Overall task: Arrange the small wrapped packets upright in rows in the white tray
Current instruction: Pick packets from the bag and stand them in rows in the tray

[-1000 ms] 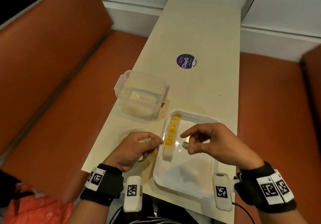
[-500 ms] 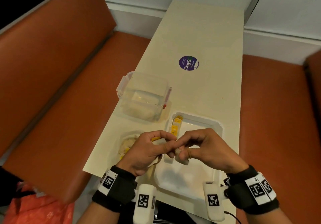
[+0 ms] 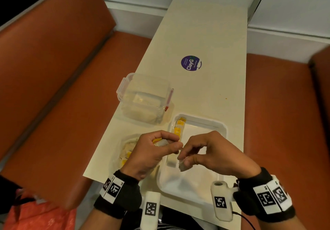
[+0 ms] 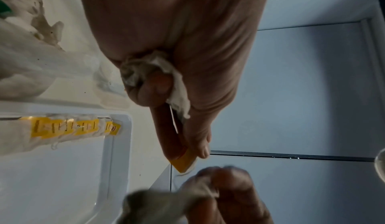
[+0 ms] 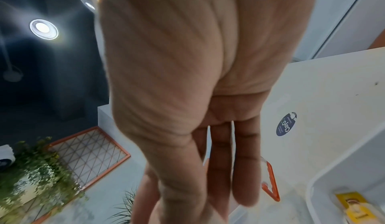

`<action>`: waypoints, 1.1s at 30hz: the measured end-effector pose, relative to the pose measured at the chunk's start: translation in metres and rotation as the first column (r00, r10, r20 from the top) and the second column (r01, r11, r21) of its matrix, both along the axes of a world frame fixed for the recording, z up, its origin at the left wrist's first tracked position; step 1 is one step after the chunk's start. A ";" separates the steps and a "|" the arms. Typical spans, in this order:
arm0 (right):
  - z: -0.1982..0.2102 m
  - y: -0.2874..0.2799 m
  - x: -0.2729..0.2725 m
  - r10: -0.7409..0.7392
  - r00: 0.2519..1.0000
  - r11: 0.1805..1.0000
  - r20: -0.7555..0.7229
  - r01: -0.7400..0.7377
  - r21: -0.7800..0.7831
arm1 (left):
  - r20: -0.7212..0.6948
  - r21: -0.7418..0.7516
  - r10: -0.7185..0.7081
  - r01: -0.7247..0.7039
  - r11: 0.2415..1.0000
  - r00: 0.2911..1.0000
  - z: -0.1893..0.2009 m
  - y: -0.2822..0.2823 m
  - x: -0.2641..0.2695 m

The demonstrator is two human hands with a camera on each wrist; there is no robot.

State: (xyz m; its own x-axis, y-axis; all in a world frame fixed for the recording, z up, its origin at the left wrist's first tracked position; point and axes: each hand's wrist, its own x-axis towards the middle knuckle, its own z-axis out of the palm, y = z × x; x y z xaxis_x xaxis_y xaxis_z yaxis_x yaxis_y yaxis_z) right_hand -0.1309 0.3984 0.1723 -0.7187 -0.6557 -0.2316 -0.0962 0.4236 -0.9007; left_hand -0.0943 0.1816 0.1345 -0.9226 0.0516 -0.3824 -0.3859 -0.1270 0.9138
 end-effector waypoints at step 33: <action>-0.018 -0.005 0.001 -0.152 0.987 0.961 -0.059 0.133 -0.242 | 0.048 0.244 -0.151 0.135 0.960 0.987 -0.010 -0.004 -0.002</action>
